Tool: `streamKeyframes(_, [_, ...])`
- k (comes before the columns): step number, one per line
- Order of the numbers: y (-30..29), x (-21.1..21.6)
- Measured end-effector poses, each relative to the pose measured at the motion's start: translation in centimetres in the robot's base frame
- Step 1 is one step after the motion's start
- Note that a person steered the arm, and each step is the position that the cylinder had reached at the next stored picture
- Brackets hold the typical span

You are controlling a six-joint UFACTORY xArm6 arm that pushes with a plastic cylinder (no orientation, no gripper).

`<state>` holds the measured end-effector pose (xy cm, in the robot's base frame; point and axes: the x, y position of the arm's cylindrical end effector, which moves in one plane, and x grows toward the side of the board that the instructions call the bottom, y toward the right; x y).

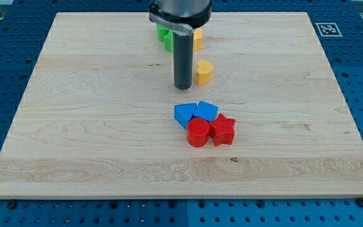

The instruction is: Move the yellow heart into the yellow hexagon

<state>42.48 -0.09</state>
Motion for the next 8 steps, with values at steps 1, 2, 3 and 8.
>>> streamKeyframes(1, [1.8, 0.1])
streamKeyframes(2, [2.8, -2.3])
streamKeyframes(3, [2.8, -4.5])
streamKeyframes(8, [5.6, -7.4])
